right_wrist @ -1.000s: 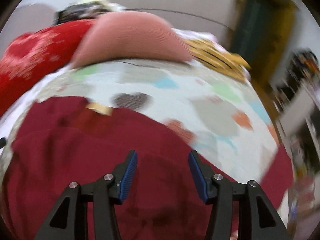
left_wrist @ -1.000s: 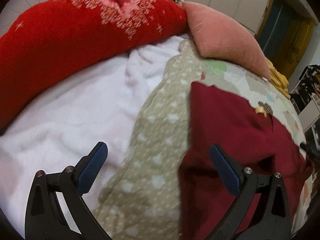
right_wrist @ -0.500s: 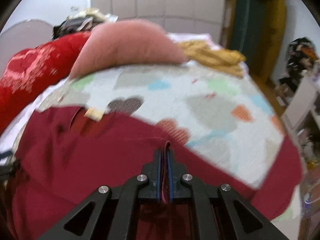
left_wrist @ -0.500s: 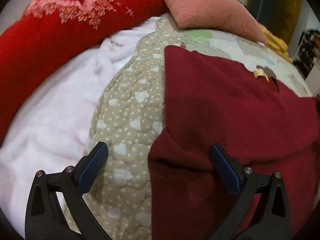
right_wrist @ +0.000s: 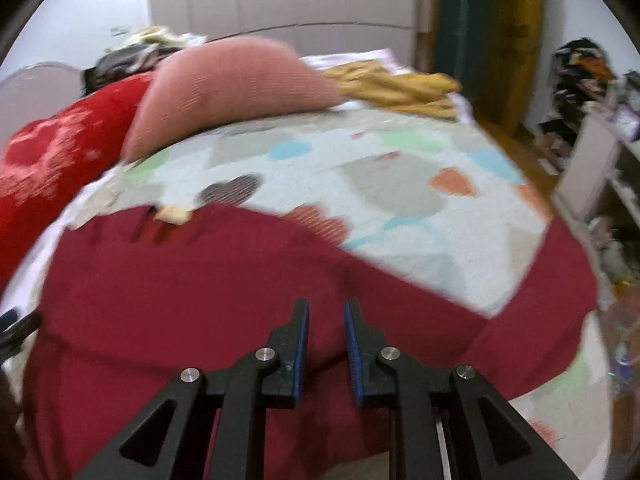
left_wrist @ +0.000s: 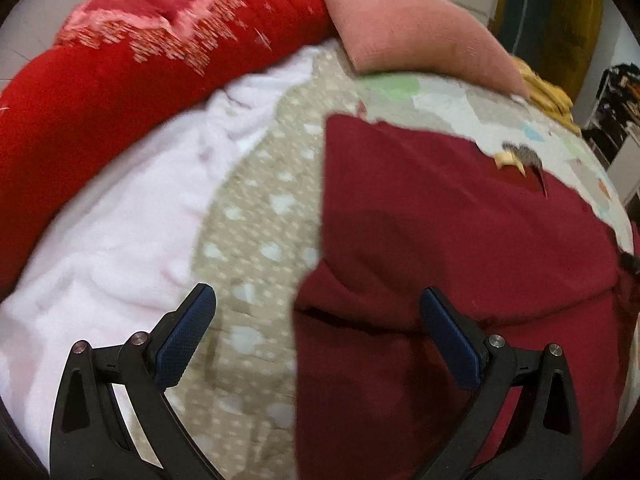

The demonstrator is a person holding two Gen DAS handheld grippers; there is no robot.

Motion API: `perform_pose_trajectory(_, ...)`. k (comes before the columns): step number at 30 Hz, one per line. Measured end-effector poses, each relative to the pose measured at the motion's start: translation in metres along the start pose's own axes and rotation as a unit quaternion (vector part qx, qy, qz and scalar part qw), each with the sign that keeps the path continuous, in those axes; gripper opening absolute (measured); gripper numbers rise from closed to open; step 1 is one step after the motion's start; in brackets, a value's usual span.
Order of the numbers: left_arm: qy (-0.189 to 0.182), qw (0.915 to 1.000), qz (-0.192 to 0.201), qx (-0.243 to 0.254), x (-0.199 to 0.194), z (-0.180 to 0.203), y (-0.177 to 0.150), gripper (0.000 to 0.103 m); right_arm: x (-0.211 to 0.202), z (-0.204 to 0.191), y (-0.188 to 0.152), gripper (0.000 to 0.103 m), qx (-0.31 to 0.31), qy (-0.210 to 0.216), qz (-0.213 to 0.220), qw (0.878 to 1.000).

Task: Fold small clothes

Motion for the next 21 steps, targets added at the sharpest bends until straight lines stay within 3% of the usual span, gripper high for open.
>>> perform_pose_trajectory(2, 0.004, 0.9997, -0.018, 0.015, 0.01, 0.011, -0.004, 0.102, 0.018, -0.008, -0.012, 0.017, -0.013, -0.002, -0.033, 0.999)
perform_pose_trajectory(5, 0.014, 0.9994, -0.02, 0.026, 0.008, 0.014, -0.004, 0.102, 0.02, -0.014, -0.017, 0.018, -0.028, -0.015, -0.026, 0.999)
perform_pose_trajectory(8, 0.012, 0.9995, -0.018, 0.022, -0.005, 0.011, -0.002, 0.102, 0.004, -0.006, -0.01, 0.02, -0.005, 0.01, -0.032, 0.999)
perform_pose_trajectory(12, 0.002, 0.9998, 0.015, 0.016, -0.027, 0.015, 0.003, 0.102, -0.022, 0.038, 0.007, 0.042, 0.024, -0.029, 0.009, 0.999)
perform_pose_trajectory(18, -0.031, 0.9984, 0.032, 0.035, -0.038, 0.047, 0.008, 0.102, -0.042, 0.139, 0.038, 0.043, 0.145, -0.089, 0.02, 0.985)
perform_pose_trajectory(21, -0.033, 0.9974, 0.021, 0.061, -0.03, 0.067, 0.003, 0.102, -0.047, 0.162, 0.044, 0.043, 0.166, -0.093, 0.023, 0.981)
Point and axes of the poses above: each gripper's, at about its wrist camera, not at the fingertips, and x roughly the way its jaws point, z to its right, y to its top, the point moved 5 cm from there along x, roughly the way its jaws point, and after that the axes turned 13 degrees about x, right-handed, at the moved point
